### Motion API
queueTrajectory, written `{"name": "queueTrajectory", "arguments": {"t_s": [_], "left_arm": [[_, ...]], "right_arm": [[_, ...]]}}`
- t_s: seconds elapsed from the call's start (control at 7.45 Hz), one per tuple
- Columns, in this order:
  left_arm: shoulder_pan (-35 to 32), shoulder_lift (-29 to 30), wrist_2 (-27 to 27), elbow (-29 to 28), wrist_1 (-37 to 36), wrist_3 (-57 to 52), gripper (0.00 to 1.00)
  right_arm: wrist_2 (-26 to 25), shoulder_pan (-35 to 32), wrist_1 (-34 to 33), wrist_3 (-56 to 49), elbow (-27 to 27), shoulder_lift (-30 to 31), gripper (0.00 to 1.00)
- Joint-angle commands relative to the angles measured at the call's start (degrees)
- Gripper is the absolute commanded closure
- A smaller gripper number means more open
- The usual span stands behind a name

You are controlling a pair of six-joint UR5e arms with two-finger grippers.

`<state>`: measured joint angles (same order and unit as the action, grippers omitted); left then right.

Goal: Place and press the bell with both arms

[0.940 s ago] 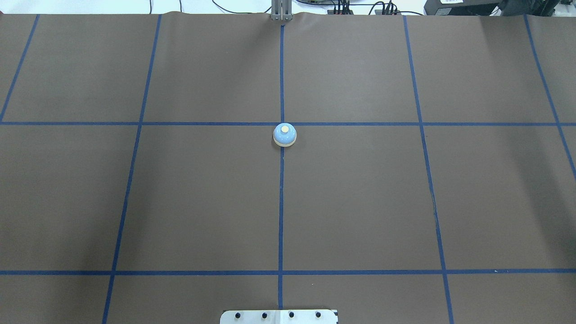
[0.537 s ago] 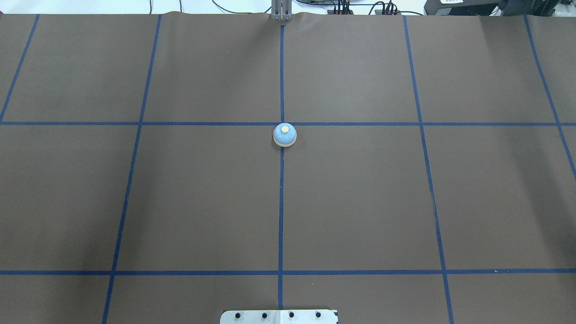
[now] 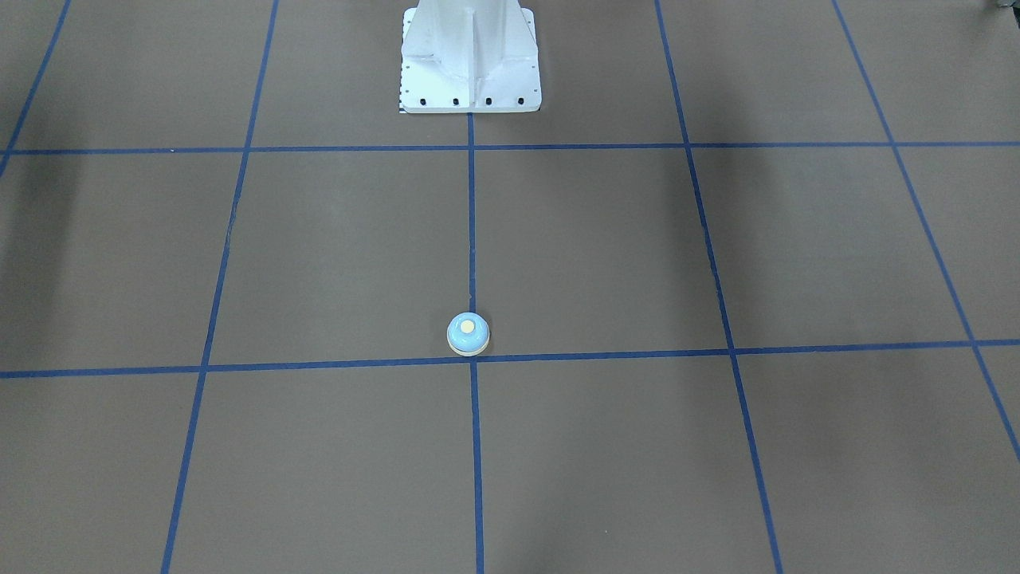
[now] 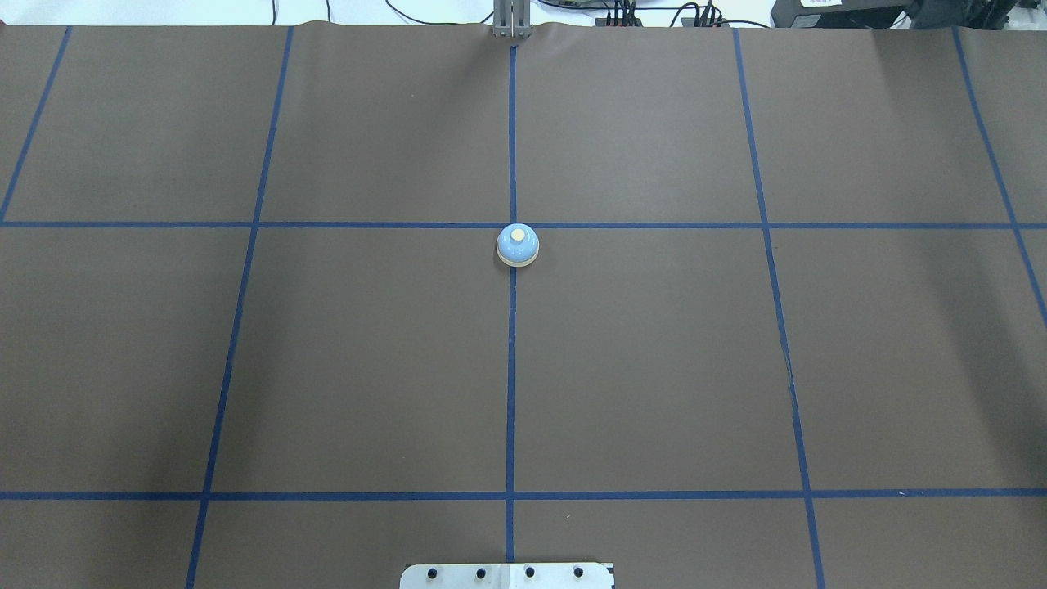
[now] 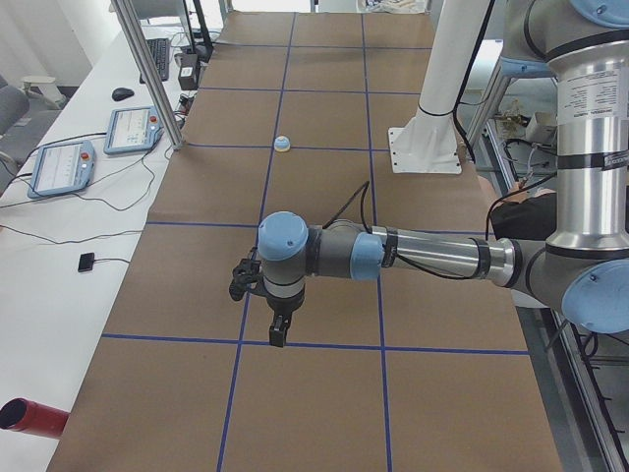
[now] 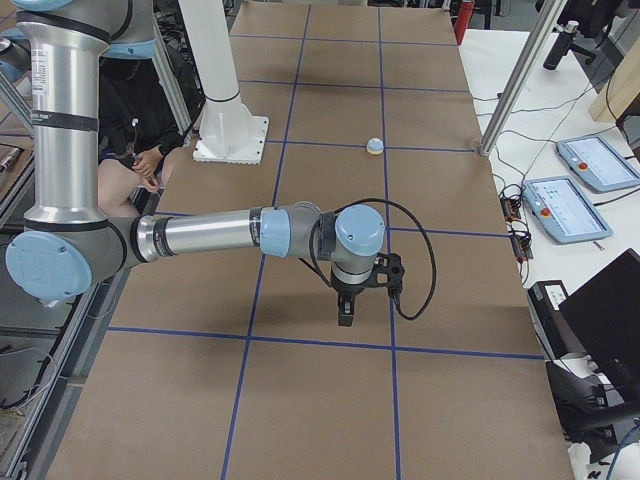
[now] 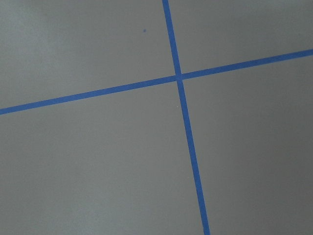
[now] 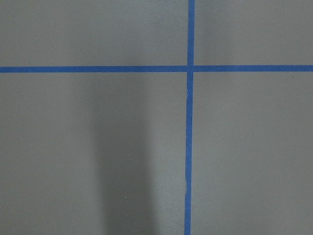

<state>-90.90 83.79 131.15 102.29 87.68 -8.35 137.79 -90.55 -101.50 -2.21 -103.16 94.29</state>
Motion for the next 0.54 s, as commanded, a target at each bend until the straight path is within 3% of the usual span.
{"name": "queueTrajectory", "arguments": {"t_s": [0.0, 0.4], "left_arm": [[0.0, 0.4, 0.0, -0.5, -0.1, 0.0, 0.00], [0.0, 0.8, 0.0, -0.7, 0.0, 0.0, 0.00]], "right_arm": [[-0.1, -0.1, 0.0, 0.0, 0.0, -0.1, 0.00], [-0.1, -0.1, 0.0, 0.1, 0.1, -0.2, 0.00]]}}
